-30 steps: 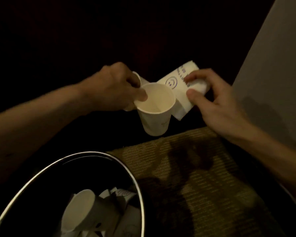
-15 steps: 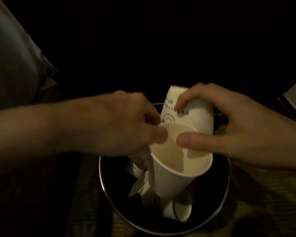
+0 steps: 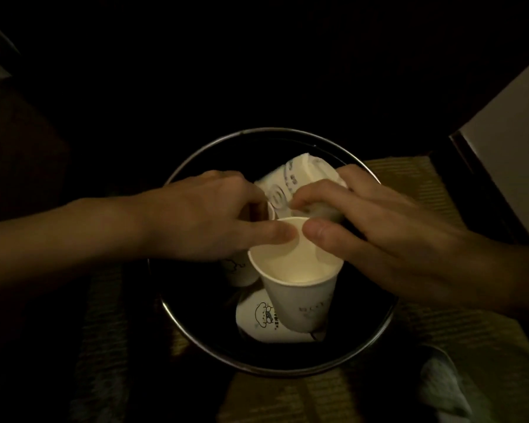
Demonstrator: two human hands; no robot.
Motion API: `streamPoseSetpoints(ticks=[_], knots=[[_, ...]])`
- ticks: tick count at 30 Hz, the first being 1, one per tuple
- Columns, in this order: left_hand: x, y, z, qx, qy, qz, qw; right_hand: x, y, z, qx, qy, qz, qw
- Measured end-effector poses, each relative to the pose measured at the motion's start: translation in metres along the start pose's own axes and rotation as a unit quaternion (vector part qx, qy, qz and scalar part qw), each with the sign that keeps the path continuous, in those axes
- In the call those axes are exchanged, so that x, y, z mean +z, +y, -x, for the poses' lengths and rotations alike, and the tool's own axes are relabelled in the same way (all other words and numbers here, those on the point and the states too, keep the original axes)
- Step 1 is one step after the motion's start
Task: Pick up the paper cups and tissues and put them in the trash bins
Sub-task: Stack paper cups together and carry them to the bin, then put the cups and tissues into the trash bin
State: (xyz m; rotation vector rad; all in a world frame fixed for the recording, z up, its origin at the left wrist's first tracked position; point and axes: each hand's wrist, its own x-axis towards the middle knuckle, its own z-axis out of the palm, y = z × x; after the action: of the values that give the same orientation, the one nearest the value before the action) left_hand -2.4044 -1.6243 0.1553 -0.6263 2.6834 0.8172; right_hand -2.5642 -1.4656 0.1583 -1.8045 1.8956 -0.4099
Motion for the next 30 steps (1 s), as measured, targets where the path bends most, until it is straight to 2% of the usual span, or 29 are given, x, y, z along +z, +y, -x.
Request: streamPoseSetpoints(ticks=[4,6,8,13,15,18,21,24,27,30], knots=[[-0.001,-0.002,0.001,0.026,0.038,-0.029,0.999,0.001,0.004,-0.008,-0.025,0.015,-0.011,1.000],[-0.009,0.004,0.002,0.018,0.037,-0.026,0.999,-0.005,0.003,-0.009,-0.008,0.027,-0.016,0.999],[-0.025,0.012,0.005,0.002,0.038,-0.006,0.999,-0.015,0.001,-0.006,0.033,0.029,-0.023,0.999],[-0.080,0.039,0.010,-0.047,0.073,0.043,0.995,-0.055,-0.026,0.016,0.148,0.041,-0.146,0.977],[-0.110,0.059,0.012,-0.038,0.091,0.044,0.994,-0.074,-0.049,0.035,0.179,0.084,-0.176,0.964],[-0.156,0.099,0.021,0.017,0.100,0.026,0.994,-0.100,-0.097,0.077,0.248,0.135,-0.234,0.930],[-0.195,0.158,0.032,0.105,0.025,0.002,0.994,-0.131,-0.150,0.131,0.308,0.223,-0.266,0.886],[-0.213,0.224,0.047,0.193,-0.063,-0.034,0.979,-0.149,-0.187,0.180,0.364,0.280,-0.297,0.837],[-0.200,0.285,0.061,0.261,-0.121,-0.053,0.956,-0.151,-0.205,0.228,0.406,0.312,-0.316,0.799],[-0.156,0.332,0.076,0.292,-0.149,-0.049,0.943,-0.136,-0.210,0.274,0.457,0.330,-0.315,0.763]])
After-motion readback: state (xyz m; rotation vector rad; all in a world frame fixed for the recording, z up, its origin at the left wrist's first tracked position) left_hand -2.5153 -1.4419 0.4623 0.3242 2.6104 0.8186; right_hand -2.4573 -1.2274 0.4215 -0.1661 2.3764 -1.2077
